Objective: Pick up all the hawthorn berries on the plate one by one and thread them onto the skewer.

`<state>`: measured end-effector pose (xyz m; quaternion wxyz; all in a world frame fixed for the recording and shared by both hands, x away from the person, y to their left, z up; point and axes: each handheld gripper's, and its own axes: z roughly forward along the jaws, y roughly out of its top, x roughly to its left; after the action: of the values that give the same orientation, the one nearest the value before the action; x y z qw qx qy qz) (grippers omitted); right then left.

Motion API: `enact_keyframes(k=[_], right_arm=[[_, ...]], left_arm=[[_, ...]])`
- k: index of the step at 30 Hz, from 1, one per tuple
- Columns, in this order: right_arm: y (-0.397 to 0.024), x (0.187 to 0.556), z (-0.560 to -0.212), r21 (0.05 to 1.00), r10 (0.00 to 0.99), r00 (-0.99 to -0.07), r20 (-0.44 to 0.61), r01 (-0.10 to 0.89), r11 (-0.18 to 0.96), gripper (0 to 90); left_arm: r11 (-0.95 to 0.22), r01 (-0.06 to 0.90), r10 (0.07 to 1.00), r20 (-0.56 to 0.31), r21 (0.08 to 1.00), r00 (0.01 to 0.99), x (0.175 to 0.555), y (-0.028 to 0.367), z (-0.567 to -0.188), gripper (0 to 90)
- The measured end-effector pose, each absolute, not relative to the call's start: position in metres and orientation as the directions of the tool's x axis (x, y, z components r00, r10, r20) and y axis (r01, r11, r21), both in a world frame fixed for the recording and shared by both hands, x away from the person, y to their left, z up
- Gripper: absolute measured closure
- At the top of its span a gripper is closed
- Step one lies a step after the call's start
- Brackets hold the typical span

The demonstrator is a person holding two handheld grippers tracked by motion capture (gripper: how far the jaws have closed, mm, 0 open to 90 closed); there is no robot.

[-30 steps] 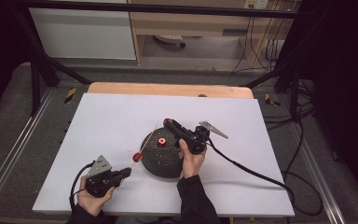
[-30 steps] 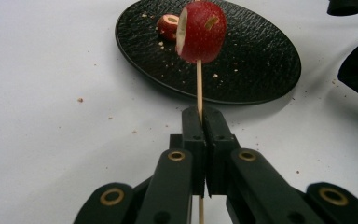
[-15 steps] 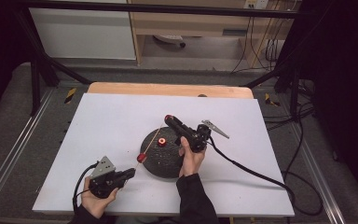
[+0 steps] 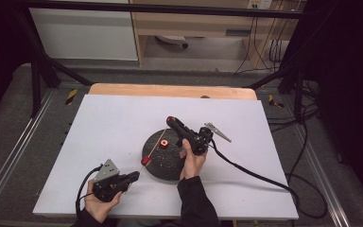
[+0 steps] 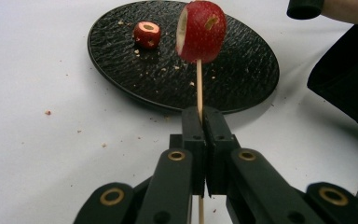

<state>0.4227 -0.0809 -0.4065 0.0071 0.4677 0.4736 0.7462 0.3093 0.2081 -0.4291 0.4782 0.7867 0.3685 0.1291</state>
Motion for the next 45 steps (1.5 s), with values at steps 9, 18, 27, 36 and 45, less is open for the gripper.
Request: enact_keyframes(k=[9, 18, 27, 36, 45], right_arm=[[-0.079, 0.422, -0.409, 0.705, 0.443, -0.564, 0.697, 0.43, -0.564, 62.7], [-0.078, 0.422, -0.411, 0.702, 0.437, -0.563, 0.701, 0.439, -0.561, 62.7], [-0.075, 0.42, -0.417, 0.692, 0.422, -0.563, 0.711, 0.453, -0.562, 62.8], [-0.069, 0.415, -0.426, 0.685, 0.414, -0.557, 0.72, 0.475, -0.552, 62.8], [-0.066, 0.408, -0.43, 0.701, 0.424, -0.566, 0.707, 0.485, -0.523, 62.9]], left_arm=[[-0.269, 0.457, 0.703, -0.151, 0.848, 0.695, 0.309, 0.207, -0.43, 88.4], [-0.255, 0.46, 0.707, -0.16, 0.851, 0.689, 0.309, 0.206, -0.429, 88.4], [-0.231, 0.466, 0.715, -0.176, 0.854, 0.677, 0.311, 0.201, -0.43, 88.4], [-0.207, 0.484, 0.724, -0.2, 0.85, 0.661, 0.313, 0.195, -0.431, 88.4], [-0.193, 0.493, 0.722, -0.218, 0.848, 0.657, 0.319, 0.187, -0.428, 88.5]])
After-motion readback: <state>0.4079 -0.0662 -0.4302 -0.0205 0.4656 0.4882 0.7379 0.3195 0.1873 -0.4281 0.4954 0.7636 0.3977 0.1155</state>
